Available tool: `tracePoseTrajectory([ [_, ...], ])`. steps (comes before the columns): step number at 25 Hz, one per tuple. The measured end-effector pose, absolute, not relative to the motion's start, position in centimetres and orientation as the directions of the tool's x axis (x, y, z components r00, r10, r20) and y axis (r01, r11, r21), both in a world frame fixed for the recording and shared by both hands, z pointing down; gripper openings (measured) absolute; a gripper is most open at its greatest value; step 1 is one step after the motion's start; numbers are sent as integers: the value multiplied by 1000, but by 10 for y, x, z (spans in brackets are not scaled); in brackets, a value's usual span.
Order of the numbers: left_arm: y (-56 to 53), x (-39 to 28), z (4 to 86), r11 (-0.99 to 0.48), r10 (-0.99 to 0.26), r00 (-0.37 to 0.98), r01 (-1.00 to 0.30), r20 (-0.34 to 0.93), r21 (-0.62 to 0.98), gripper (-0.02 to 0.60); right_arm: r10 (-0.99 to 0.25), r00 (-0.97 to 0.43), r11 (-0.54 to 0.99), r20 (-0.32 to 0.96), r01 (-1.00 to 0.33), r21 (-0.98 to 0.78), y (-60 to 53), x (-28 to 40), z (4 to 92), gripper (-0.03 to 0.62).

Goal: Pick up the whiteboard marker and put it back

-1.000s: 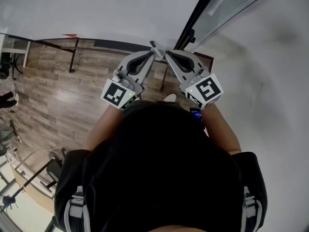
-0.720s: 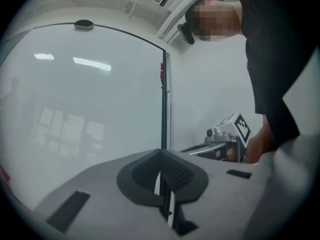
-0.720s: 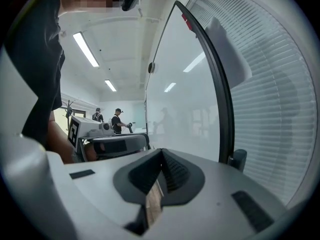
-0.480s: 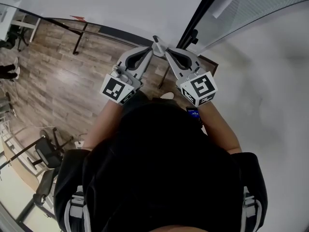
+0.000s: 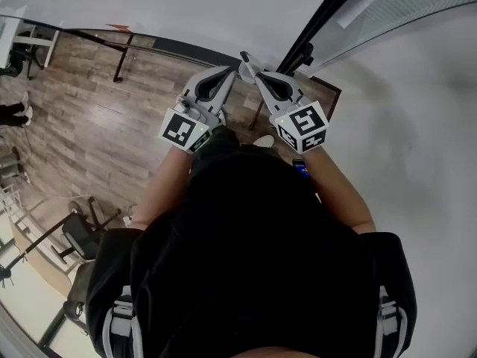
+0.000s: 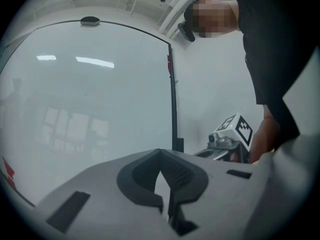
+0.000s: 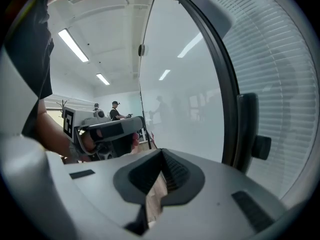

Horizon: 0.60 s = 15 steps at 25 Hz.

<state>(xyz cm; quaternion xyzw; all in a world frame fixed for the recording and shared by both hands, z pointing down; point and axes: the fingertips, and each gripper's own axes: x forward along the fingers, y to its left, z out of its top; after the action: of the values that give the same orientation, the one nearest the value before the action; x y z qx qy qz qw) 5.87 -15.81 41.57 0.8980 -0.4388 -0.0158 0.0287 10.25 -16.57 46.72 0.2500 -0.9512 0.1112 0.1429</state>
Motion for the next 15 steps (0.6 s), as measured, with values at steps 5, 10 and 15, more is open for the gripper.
tracePoseTrajectory([
  [5,-173,49,427,-620,-783,621,-783,9,50,3,-492,-782,809,384,-573,-132,-180,95,490,-6],
  [10,-184,44,444,-652,-756,654,-755,26,72,3,-537,-726,765,429,-633,-114,-193,87,517,-6],
  [15,-191,35,454,-673,-735,678,-733,24,96,3,-557,-683,732,472,-673,-109,-204,80,537,-5],
])
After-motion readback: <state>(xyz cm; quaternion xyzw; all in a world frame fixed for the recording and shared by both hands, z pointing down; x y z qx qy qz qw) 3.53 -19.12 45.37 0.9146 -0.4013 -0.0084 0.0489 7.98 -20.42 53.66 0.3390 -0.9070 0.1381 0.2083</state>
